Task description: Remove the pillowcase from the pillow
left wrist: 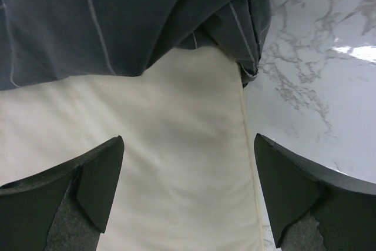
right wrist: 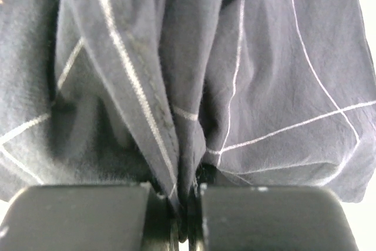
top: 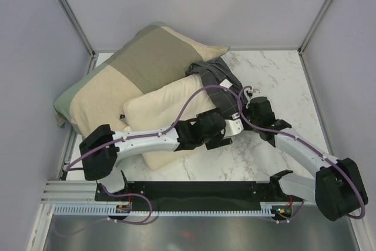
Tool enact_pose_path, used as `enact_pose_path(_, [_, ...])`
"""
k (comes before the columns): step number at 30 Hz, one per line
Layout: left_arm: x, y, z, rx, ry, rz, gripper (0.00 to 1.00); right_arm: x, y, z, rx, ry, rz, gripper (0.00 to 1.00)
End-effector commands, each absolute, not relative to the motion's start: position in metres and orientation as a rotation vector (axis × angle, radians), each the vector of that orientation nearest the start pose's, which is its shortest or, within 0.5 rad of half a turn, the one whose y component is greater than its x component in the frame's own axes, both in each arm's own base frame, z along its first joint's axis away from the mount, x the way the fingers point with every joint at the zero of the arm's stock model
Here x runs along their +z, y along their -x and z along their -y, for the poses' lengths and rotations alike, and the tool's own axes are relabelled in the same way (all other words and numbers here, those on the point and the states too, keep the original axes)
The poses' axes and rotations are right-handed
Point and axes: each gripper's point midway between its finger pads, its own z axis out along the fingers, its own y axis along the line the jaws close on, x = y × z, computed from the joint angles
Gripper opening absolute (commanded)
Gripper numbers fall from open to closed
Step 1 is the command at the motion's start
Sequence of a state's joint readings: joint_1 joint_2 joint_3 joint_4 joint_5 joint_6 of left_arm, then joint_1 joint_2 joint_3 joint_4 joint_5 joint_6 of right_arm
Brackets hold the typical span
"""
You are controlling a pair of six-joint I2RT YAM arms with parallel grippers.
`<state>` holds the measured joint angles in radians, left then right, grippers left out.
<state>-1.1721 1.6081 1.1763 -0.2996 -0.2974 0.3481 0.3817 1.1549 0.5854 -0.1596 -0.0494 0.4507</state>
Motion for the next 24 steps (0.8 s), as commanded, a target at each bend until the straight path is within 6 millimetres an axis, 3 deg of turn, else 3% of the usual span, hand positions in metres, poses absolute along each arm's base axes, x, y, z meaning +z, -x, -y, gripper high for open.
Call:
enact_pose_path(1, [0.134,-0.25,0.365,0.124,-1.338,-1.684,0.98,0.146,-0.305,-0.168,0.641,-0.026,-2.141,0.0])
enact_pose_path(6, [0.112,-0.252,0.36,0.187,-1.31,-1.71,1.0,0.155,-0.303,-0.167,0.648,-0.028,-2.121,0.0])
enact_pose_path(9, [0.097,-0.241,0.363,0.171,-1.343,-1.707,1.0,0.157,-0.303,-0.168,0.652,-0.031,-2.115,0.0])
enact_pose_path(15, [0.047,-0.232,0.358,0.292,-1.435,-1.741,1.0,0.158,-0.304,-0.168,0.654,-0.031,-2.12,0.0])
enact_pose_path(16, [0.046,-0.234,0.36,0.305,-1.431,-1.744,0.98,0.157,-0.303,-0.168,0.656,-0.027,-2.122,0.0])
enact_pose_path(18, [0.039,-0.236,0.356,0.358,-1.441,-1.755,0.83,0.157,-0.303,-0.168,0.653,-0.027,-2.123,0.0])
enact_pose_path(19, [0.041,-0.237,0.357,0.361,-1.434,-1.753,0.62,0.158,-0.302,-0.168,0.654,-0.024,-2.122,0.0])
enact_pose_path(21, [0.043,-0.237,0.356,0.368,-1.437,-1.75,0.43,0.155,-0.301,-0.167,0.647,-0.021,-2.13,0.0])
enact_pose_path(22, [0.044,-0.237,0.356,0.367,-1.436,-1.75,0.23,0.153,-0.301,-0.166,0.644,-0.024,-2.133,0.0])
enact_pose_path(24, [0.049,-0.239,0.356,0.371,-1.431,-1.741,0.08,0.149,-0.299,-0.165,0.638,-0.021,-2.145,0.0])
